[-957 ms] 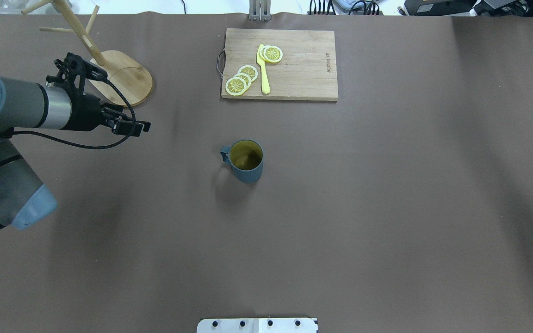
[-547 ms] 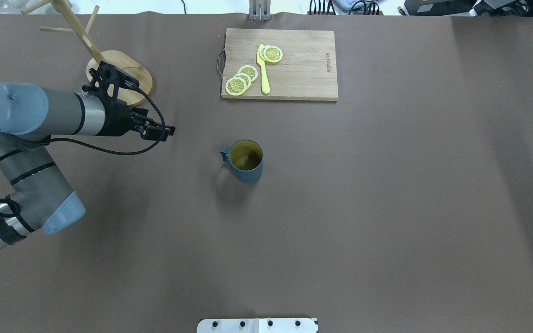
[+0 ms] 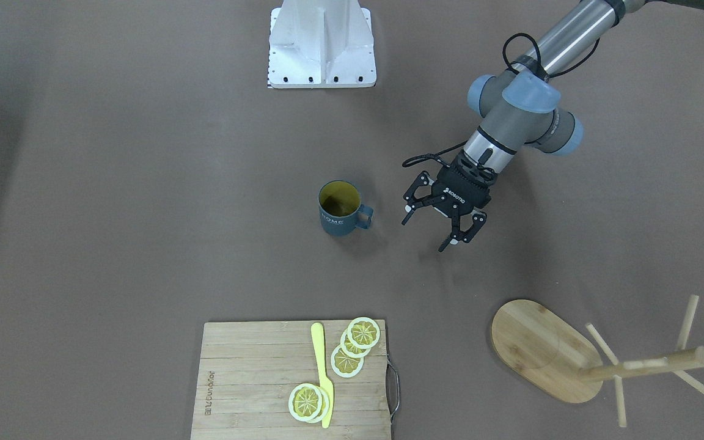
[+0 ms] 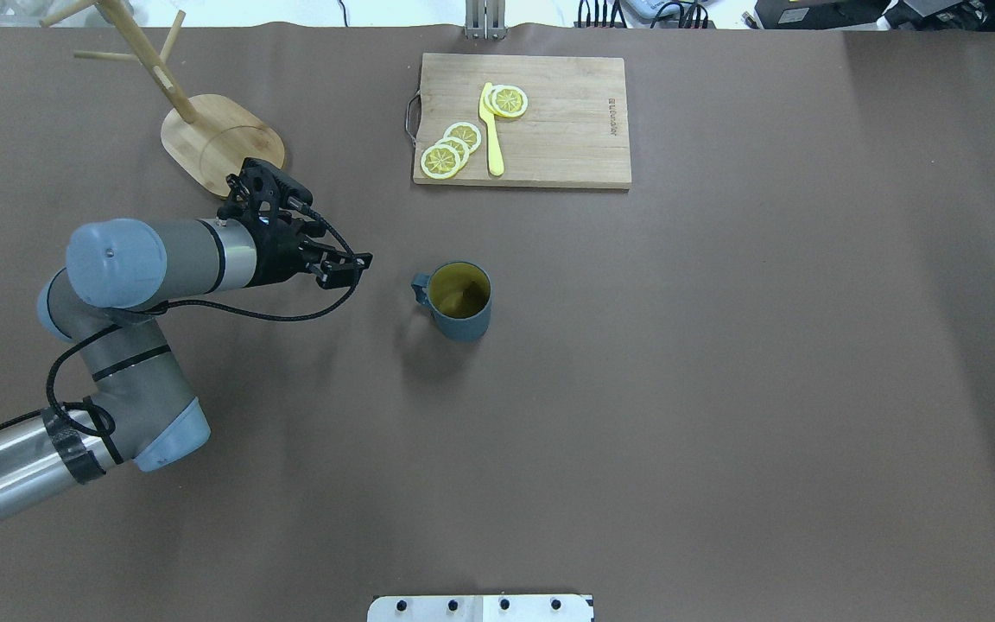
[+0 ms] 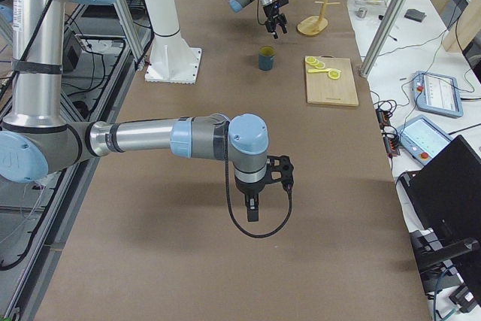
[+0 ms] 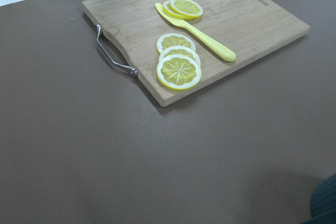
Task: Hang cup on storage rack
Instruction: 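Move the left gripper to the blue mug's handle, then close the left gripper on the mug handle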
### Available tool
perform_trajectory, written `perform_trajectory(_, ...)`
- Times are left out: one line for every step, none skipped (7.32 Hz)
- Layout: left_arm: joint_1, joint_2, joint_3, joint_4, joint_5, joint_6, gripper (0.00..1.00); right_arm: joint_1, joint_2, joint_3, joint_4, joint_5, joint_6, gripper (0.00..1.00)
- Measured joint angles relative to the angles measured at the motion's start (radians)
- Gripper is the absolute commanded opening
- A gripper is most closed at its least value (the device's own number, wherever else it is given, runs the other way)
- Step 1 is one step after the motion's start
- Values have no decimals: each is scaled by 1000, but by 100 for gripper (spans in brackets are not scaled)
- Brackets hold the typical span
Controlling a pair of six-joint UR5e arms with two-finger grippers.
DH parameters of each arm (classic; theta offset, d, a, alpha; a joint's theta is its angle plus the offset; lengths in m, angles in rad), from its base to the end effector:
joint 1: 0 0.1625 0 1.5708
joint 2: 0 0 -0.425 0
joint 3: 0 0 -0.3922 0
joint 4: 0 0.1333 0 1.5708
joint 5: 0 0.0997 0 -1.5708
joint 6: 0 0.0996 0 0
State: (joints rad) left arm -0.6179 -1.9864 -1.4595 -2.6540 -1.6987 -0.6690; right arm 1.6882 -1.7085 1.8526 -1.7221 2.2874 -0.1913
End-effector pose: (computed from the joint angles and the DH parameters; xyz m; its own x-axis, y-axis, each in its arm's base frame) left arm 0.4690 -0.4813 0.3538 0.4627 0.6257 -0.6280 0.1764 0.6293 0.7569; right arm 0.1177 -0.4180 0.6030 0.7569 -0.0975 0.6462 0.0273 0.9927 0.1178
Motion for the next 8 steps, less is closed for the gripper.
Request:
perform_trajectory(21,-1,4,-4,12,3,88,0,2,1,0,2,5,100)
perform_trajectory(39,-1,3,-6,36,11,84,1,3,1,0,4,11,100)
perform_trajectory(67,-2,1,-7,73,23,84,1,3,2,0,6,16,100)
perform_trajectory(97,-3,-1,-7,110,29,82,1,4,2,0,8,19,100)
perform_trajectory(121,-4,-2,-7,136,31,80,1,5,2,1,8,22,100)
perform_trajectory(136,-7,-2,-6,148,31,77,1,6,2,1,9,30,100)
perform_trajectory(148,-13,-2,-5,160,31,73,1,7,4,1,10,43,100)
perform_trajectory(160,-19,-1,-4,171,31,61,1,7,4,1,10,52,100)
